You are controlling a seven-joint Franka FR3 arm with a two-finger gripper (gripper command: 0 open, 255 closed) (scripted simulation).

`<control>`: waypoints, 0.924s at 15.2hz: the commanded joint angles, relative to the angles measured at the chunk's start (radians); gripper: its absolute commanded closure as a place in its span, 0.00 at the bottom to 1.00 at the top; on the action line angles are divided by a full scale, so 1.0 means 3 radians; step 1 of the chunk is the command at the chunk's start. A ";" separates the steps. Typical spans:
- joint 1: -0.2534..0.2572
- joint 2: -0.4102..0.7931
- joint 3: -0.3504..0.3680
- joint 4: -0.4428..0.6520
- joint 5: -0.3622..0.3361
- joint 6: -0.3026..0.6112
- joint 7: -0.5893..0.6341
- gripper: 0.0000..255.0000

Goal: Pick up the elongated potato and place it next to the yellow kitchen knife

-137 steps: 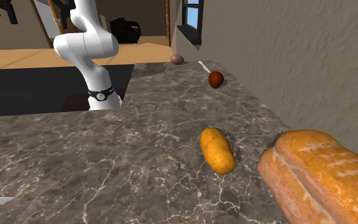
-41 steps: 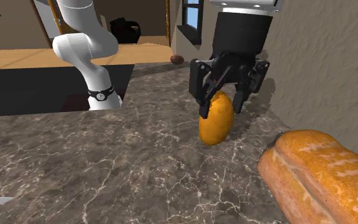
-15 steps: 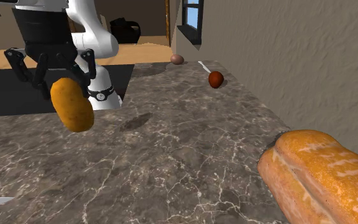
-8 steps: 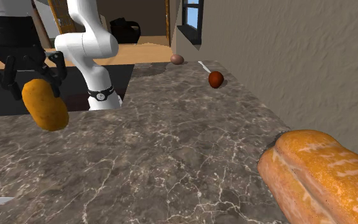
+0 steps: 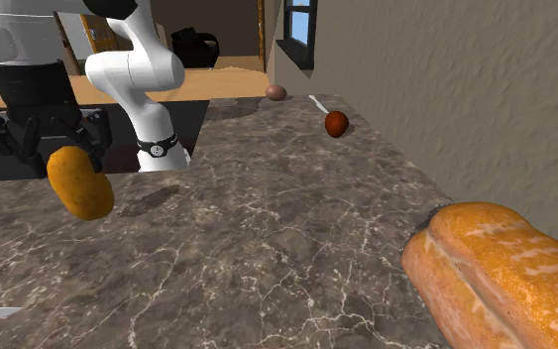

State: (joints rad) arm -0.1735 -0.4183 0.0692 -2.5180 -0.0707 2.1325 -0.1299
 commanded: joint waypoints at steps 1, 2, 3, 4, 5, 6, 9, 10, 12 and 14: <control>-0.0003 0.0042 0.0001 -0.0055 -0.0007 0.0099 0.0008 1.00; -0.0005 0.0063 0.0003 -0.0084 -0.0011 0.0149 0.0014 1.00; -0.0006 0.0085 0.0004 -0.0113 -0.0014 0.0200 0.0019 1.00; -0.0008 0.0109 0.0006 -0.0140 -0.0018 0.0250 0.0025 1.00; -0.0010 0.0133 0.0007 -0.0167 -0.0023 0.0302 0.0031 1.00; -0.0012 0.0158 0.0009 -0.0194 -0.0027 0.0353 0.0037 1.00; -0.0020 0.0240 0.0016 -0.0268 -0.0042 0.0509 0.0057 1.00; -0.0022 0.0270 0.0018 -0.0291 -0.0047 0.0561 0.0064 1.00; -0.0029 0.0332 0.0023 -0.0336 -0.0060 0.0667 0.0079 1.00; -0.0036 0.0398 0.0029 -0.0377 -0.0074 0.0773 0.0095 1.00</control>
State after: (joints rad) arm -0.1800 -0.3197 0.0801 -2.6156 -0.0880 2.3475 -0.1030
